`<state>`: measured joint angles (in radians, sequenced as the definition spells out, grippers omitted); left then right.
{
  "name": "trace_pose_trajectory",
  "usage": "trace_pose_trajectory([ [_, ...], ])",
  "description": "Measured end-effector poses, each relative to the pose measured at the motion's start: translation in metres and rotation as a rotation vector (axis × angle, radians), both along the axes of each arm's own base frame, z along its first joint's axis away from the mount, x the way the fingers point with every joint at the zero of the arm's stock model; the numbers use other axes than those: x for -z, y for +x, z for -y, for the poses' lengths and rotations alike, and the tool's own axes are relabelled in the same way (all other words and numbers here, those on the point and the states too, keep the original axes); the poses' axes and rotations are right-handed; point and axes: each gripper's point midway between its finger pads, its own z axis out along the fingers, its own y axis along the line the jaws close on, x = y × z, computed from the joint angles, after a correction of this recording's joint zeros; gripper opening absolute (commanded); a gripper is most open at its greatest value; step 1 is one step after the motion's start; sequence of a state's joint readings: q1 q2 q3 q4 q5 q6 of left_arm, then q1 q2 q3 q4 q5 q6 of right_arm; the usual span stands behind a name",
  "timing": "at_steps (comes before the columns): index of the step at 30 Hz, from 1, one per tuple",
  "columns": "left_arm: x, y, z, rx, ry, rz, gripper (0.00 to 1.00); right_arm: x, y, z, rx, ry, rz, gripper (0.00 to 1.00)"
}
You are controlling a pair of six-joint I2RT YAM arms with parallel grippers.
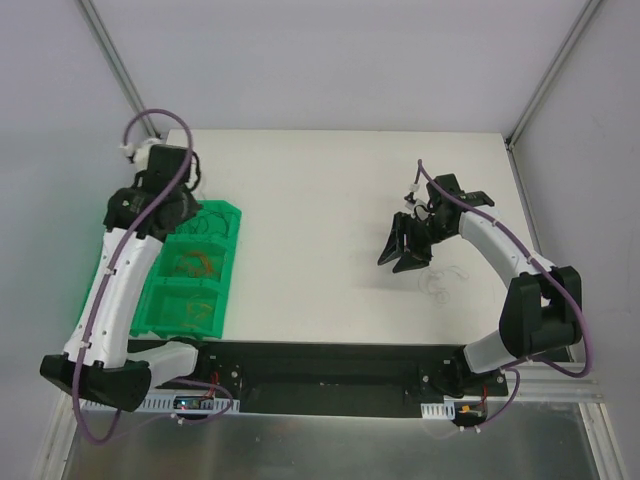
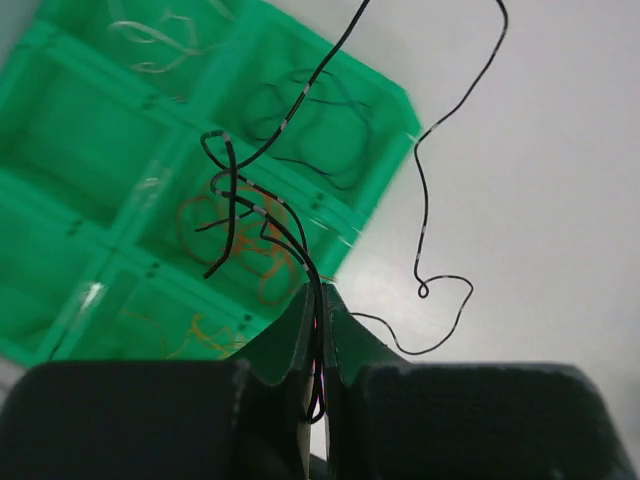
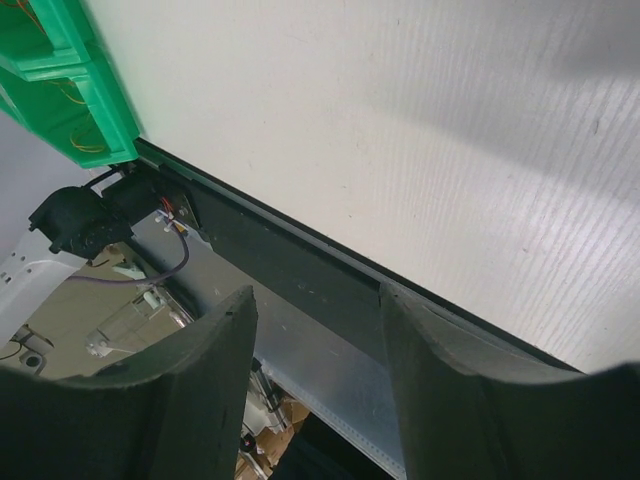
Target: Untangle the cables
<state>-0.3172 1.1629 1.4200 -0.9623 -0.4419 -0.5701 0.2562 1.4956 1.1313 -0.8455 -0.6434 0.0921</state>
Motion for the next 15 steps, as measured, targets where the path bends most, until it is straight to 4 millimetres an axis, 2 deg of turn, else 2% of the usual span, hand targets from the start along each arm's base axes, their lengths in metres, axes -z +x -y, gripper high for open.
trace_pose_trajectory([
  [1, -0.007, -0.002, -0.016, -0.062, 0.013, 0.004, 0.00, 0.000, 0.000, 0.000, 0.000, -0.001, -0.003, 0.54],
  [3, -0.012, -0.007, -0.069, -0.271, 0.044, -0.019, 0.00, 0.001, 0.000, 0.000, 0.000, -0.003, -0.009, 0.54],
  [5, -0.004, -0.018, -0.112, -0.437, 0.075, -0.090, 0.00, 0.002, 0.000, 0.000, -0.001, -0.005, -0.016, 0.54],
  [6, 0.003, -0.024, -0.126, -0.498, 0.085, -0.130, 0.00, 0.002, 0.001, 0.000, 0.000, -0.005, -0.017, 0.54],
  [9, 0.021, -0.039, -0.154, -0.620, 0.093, -0.242, 0.00, 0.001, 0.001, 0.000, -0.001, -0.007, -0.021, 0.53],
  [13, 0.032, -0.050, -0.181, -0.750, 0.132, -0.320, 0.00, -0.002, 0.001, 0.000, -0.004, -0.010, -0.019, 0.53],
  [15, 0.036, -0.049, -0.194, -0.807, 0.164, -0.349, 0.00, -0.002, 0.002, 0.000, -0.005, -0.010, -0.021, 0.52],
])
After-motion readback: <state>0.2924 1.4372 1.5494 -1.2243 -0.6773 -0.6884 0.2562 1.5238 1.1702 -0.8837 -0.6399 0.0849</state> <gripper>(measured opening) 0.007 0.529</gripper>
